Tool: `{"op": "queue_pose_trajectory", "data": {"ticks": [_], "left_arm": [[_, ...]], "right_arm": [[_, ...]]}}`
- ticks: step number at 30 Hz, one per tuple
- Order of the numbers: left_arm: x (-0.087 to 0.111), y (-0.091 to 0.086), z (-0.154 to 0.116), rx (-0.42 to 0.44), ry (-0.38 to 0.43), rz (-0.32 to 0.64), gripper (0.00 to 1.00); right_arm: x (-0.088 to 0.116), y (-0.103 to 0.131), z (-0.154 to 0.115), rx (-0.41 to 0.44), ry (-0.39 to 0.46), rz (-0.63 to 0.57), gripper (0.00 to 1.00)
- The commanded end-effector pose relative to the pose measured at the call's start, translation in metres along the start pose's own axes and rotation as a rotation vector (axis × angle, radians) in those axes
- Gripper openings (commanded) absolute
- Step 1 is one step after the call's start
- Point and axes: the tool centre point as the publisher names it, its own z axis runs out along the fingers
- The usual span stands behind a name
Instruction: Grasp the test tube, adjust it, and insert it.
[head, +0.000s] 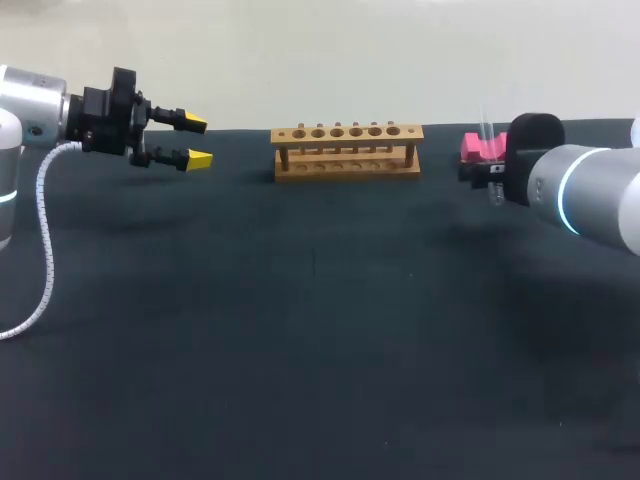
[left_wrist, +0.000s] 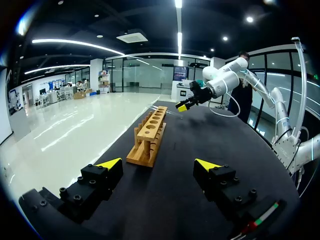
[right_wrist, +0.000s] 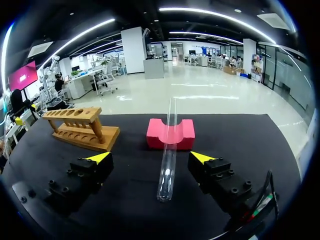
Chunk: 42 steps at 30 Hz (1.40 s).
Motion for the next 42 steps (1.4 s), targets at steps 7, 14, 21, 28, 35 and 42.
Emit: {"op": "queue_pose_trajectory", "data": {"ticks": [7,14,21,28,35,42], "left_arm": [[0.001,0.0,0.0,-0.001,-0.003,0.002,1.0],[0.001,0.0,0.0,-0.001,-0.003,0.002,1.0],[0.001,0.0,0.0,-0.001,-0.003,0.002,1.0],[0.001,0.0,0.0,-0.001,-0.003,0.002,1.0],[0.001,0.0,0.0,-0.001,-0.003,0.002,1.0],[0.001,0.0,0.0,-0.001,-0.003,0.002,1.0]], "right_arm": [[0.008,-0.005,0.019,-0.303,-0.47,-0.001,1.0],[0.009,-0.009,0.028,-0.322,-0.462,0.005,1.0],[0.011,-0.014,0.035,-0.332,-0.445,0.008,1.0],[0.012,-0.017,0.04,-0.338,-0.435,0.01,0.86],[0.014,-0.02,0.045,-0.349,-0.42,0.009,0.71],[0.017,-0.022,0.05,-0.354,-0.401,0.009,0.66]]}}
